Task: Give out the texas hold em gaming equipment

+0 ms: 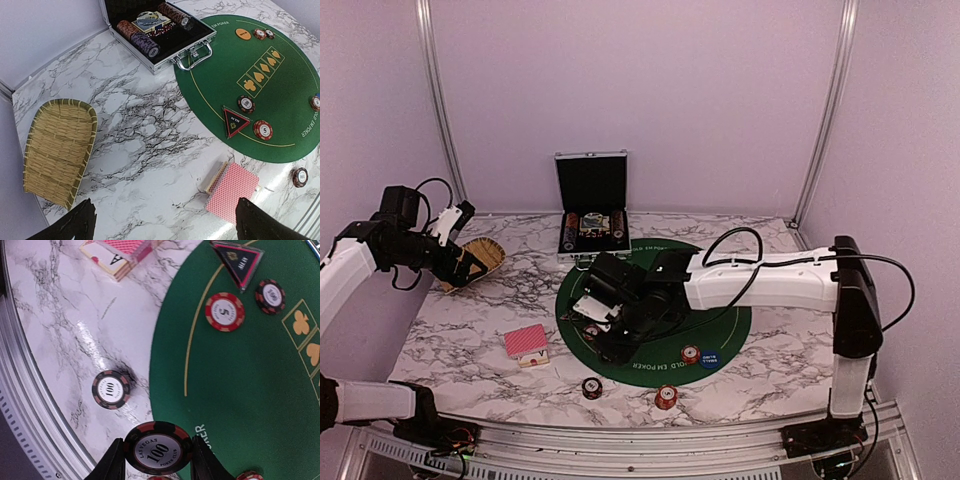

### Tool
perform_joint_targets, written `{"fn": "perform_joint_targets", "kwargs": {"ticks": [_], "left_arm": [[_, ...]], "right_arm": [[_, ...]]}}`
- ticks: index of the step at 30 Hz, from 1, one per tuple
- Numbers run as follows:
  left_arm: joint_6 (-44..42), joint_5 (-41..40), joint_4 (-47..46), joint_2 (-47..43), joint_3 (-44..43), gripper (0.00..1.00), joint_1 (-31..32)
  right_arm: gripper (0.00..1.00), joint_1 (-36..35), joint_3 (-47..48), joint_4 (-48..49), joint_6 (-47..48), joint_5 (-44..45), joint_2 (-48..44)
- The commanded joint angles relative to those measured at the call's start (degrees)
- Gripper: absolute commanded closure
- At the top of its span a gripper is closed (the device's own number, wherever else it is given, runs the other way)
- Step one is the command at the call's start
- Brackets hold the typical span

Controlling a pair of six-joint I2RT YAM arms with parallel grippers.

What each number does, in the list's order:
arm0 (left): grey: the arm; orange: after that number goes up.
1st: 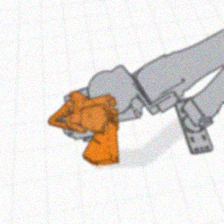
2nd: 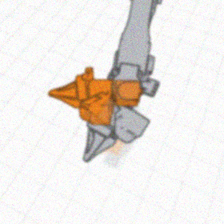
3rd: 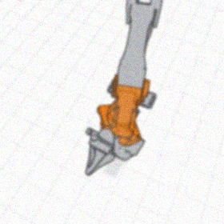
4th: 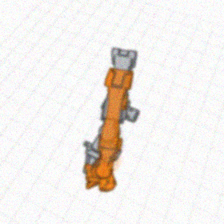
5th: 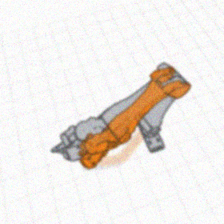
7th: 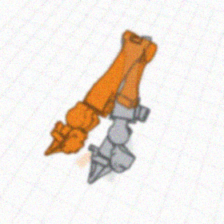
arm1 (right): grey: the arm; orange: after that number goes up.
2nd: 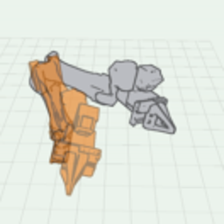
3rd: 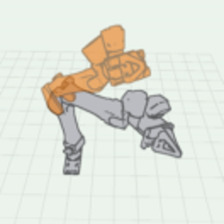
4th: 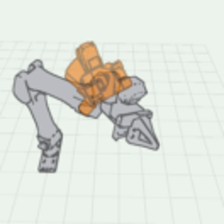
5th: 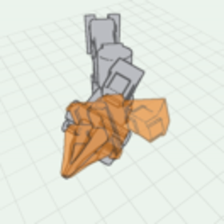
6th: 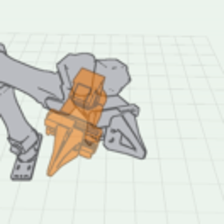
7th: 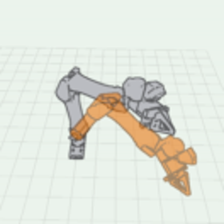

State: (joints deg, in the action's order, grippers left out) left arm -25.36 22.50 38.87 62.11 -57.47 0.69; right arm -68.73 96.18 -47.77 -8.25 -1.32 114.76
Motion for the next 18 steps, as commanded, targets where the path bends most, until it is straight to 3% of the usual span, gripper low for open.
{"fn": "perform_joint_targets", "kwargs": {"ticks": [1,11,18], "left_arm": [[-2.6,1.4,1.9,-0.1,1.4,0.01,-0.3],[-6.5,3.3,5.1,3.5,3.0,0.01,0.7],[-9.1,2.6,7.6,4.9,3.9,0.01,3.8]], "right_arm": [[0.87,5.9,-8.5,0.4,-3.3,2.8,-7.4],[0.88,25.5,-30.7,5.0,-7.8,6.6,-21.2],[0.89,31.1,-35.5,8.2,-7.7,6.5,-21.1]]}}
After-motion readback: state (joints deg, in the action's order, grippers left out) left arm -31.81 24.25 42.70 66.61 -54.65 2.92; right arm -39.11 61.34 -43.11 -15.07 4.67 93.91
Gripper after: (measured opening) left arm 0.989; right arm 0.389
